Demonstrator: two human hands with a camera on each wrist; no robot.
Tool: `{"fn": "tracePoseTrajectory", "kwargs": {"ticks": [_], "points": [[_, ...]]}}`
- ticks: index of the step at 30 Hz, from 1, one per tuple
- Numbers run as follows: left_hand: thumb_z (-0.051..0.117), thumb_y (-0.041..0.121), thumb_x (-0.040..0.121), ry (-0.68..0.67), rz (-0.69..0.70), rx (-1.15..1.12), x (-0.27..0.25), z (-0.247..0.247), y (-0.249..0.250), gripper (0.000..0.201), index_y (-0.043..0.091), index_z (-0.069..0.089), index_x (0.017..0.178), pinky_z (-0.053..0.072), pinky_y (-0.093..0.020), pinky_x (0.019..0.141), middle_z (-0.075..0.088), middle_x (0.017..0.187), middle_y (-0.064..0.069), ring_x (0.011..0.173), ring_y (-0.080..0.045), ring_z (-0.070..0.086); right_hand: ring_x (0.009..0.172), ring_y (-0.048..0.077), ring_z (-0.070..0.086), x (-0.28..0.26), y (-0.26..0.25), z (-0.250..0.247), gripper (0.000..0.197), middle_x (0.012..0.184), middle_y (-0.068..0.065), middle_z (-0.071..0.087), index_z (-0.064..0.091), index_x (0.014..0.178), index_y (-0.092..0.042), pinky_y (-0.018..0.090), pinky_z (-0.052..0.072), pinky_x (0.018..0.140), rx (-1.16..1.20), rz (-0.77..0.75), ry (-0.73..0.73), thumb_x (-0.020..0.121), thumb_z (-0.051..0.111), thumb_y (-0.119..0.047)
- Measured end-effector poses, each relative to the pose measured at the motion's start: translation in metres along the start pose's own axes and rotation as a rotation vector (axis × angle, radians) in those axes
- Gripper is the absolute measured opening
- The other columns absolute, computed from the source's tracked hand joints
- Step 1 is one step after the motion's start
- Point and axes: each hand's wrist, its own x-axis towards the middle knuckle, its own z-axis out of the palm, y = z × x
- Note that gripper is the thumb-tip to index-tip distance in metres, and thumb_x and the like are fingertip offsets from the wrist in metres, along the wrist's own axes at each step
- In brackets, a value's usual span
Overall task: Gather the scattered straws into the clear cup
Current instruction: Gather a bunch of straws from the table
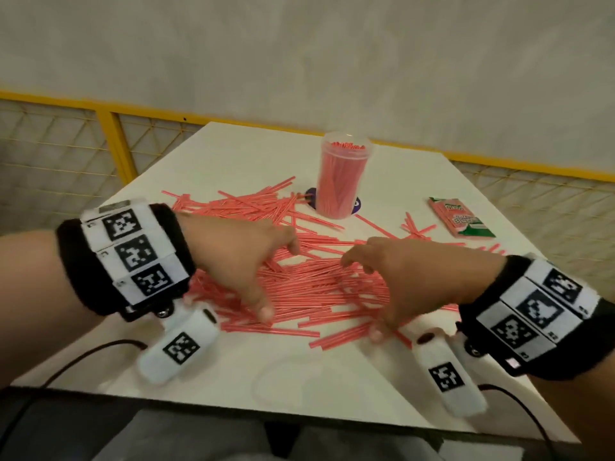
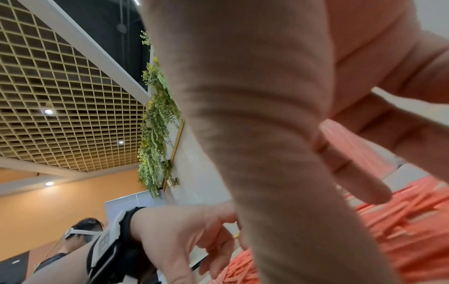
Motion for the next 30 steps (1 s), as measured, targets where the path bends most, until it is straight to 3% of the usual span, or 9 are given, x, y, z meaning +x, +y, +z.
{"fn": "tracePoseTrajectory", "kwargs": {"ticks": [4, 8, 13, 15, 17, 19, 25, 28, 30], "points": [[0.087, 0.065, 0.041, -0.169, -0.111, 0.140, -0.018, 0.005, -0.022, 0.115, 0.057, 0.014, 0.130, 0.047, -0.043, 0.094, 0.037, 0.117, 0.013, 0.107, -0.015, 0.050, 0.111, 0.016, 0.051, -0.008, 0.014, 0.008, 0.114, 0.129, -0.008, 0.043, 0.025, 0.142, -0.041, 0.029, 0.043, 0.079, -0.102, 0.073, -0.028, 0.049, 0.088, -0.056], [0.090, 0.059, 0.042, -0.214, -0.193, 0.131, -0.023, 0.011, -0.043, 0.118, 0.062, 0.010, 0.129, 0.047, -0.043, 0.094, 0.036, 0.120, 0.009, 0.106, -0.017, 0.051, 0.101, 0.012, 0.048, -0.010, 0.032, 0.013, 0.110, 0.118, -0.012, 0.045, 0.031, 0.136, -0.045, 0.024, 0.038, 0.068, -0.069, 0.158, -0.054, 0.044, 0.091, -0.053], [0.090, 0.049, 0.052, -0.169, -0.189, 0.014, -0.011, 0.013, -0.051, 0.105, 0.061, 0.021, 0.130, 0.046, -0.043, 0.096, 0.043, 0.119, 0.005, 0.113, -0.021, 0.050, 0.087, 0.015, 0.062, 0.006, 0.040, 0.018, 0.073, 0.102, -0.011, 0.060, 0.049, 0.117, -0.039, 0.029, 0.048, 0.068, 0.065, 0.151, -0.054, 0.056, 0.089, -0.043], [0.091, 0.039, 0.058, -0.132, -0.158, -0.038, -0.002, 0.011, -0.049, 0.097, 0.055, 0.030, 0.131, 0.053, -0.038, 0.084, 0.054, 0.115, 0.000, 0.099, -0.017, 0.060, 0.071, 0.018, 0.069, 0.016, 0.041, 0.017, 0.051, 0.090, -0.001, 0.069, 0.057, 0.107, -0.032, 0.029, 0.054, 0.062, 0.147, 0.145, -0.020, 0.065, 0.087, -0.034], [0.089, 0.024, 0.065, -0.113, -0.126, -0.171, 0.008, 0.011, -0.048, 0.084, 0.046, 0.040, 0.129, 0.056, -0.032, 0.061, 0.058, 0.106, -0.004, 0.068, -0.010, 0.064, 0.059, 0.018, 0.068, 0.024, 0.039, 0.014, 0.037, 0.082, 0.003, 0.071, 0.061, 0.100, -0.029, 0.033, 0.057, 0.062, 0.232, 0.135, -0.007, 0.071, 0.084, -0.027], [0.085, 0.016, 0.071, -0.079, -0.109, -0.250, 0.019, 0.010, -0.045, 0.071, 0.041, 0.046, 0.126, 0.054, -0.025, 0.052, 0.056, 0.105, -0.002, 0.059, -0.009, 0.064, 0.056, 0.017, 0.066, 0.030, 0.034, 0.011, 0.032, 0.078, 0.005, 0.071, 0.062, 0.097, -0.027, 0.036, 0.058, 0.063, 0.270, 0.125, -0.005, 0.073, 0.082, -0.026], [0.074, 0.035, 0.083, 0.079, -0.096, -0.186, 0.026, -0.001, -0.035, 0.052, 0.043, 0.045, 0.126, 0.054, -0.025, 0.060, 0.050, 0.118, 0.006, 0.064, -0.012, 0.069, 0.063, 0.005, 0.059, 0.037, 0.019, 0.001, 0.030, 0.075, -0.007, 0.065, 0.060, 0.103, -0.025, 0.021, 0.042, 0.059, 0.180, 0.102, 0.154, 0.079, 0.075, -0.032], [0.079, 0.056, 0.068, 0.114, -0.084, -0.007, 0.014, -0.003, -0.028, 0.067, 0.048, 0.038, 0.120, 0.053, -0.036, 0.081, 0.047, 0.112, 0.008, 0.090, -0.014, 0.060, 0.054, 0.007, 0.061, 0.027, 0.018, 0.000, 0.043, 0.075, -0.007, 0.062, 0.056, 0.099, -0.025, 0.021, 0.042, 0.049, 0.193, 0.111, 0.119, 0.069, 0.083, -0.039], [0.085, 0.062, 0.052, -0.045, -0.091, -0.031, 0.004, 0.000, -0.021, 0.089, 0.054, 0.028, 0.121, 0.055, -0.043, 0.083, 0.043, 0.112, 0.012, 0.096, -0.018, 0.062, 0.050, 0.007, 0.064, 0.019, 0.013, 0.003, 0.066, 0.079, -0.008, 0.061, 0.050, 0.105, -0.030, 0.022, 0.044, 0.044, 0.254, 0.103, 0.005, 0.054, 0.090, -0.046]]}}
